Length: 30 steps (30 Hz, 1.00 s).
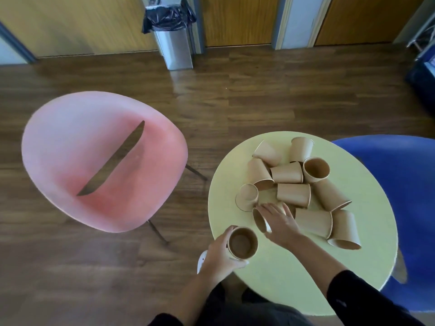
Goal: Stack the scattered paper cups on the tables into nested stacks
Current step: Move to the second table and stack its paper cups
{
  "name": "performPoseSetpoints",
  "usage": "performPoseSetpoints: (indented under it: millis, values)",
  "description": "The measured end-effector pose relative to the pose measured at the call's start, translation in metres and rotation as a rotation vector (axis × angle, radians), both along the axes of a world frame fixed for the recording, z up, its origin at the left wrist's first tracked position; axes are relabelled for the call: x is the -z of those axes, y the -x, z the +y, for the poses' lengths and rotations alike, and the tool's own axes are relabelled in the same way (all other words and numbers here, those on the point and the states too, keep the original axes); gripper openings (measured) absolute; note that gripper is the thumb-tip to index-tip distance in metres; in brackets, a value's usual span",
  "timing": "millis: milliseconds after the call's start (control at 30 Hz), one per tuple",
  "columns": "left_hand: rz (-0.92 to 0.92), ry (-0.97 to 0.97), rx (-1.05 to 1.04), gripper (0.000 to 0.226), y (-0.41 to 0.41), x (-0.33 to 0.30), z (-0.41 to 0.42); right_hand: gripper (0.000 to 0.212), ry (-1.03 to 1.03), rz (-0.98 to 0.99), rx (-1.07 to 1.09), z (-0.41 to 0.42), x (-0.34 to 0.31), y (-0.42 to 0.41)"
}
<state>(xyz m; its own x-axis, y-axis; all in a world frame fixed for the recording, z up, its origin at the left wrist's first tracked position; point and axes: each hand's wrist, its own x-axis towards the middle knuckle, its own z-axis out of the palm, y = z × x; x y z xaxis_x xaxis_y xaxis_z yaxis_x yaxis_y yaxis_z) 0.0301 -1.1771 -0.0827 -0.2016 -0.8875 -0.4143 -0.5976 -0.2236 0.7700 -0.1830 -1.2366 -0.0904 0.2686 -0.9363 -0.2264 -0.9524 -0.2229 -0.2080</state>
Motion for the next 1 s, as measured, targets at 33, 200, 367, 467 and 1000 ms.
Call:
performPoseSetpoints:
  millis: [33, 200, 367, 467, 1000]
  values:
    - [0.01, 0.002, -0.001, 0.082, -0.001, 0.0, 0.0, 0.071, 0.004, -0.022, 0.011, 0.001, -0.005, 0.001]
    - [0.046, 0.001, 0.016, 0.079, -0.002, 0.002, -0.003, 0.072, -0.035, -0.204, 0.059, 0.008, -0.029, 0.007]
    - [0.063, -0.029, 0.011, 0.082, -0.001, 0.002, -0.008, 0.077, 0.026, -0.411, 0.244, 0.018, -0.067, 0.004]
    - [0.058, -0.055, 0.002, 0.084, -0.001, 0.001, -0.011, 0.078, 0.089, -0.555, 0.314, 0.024, -0.091, -0.004]
    - [0.059, -0.128, 0.009, 0.053, 0.002, -0.008, -0.025, 0.087, -0.152, -0.707, 0.263, 0.061, -0.065, -0.041]
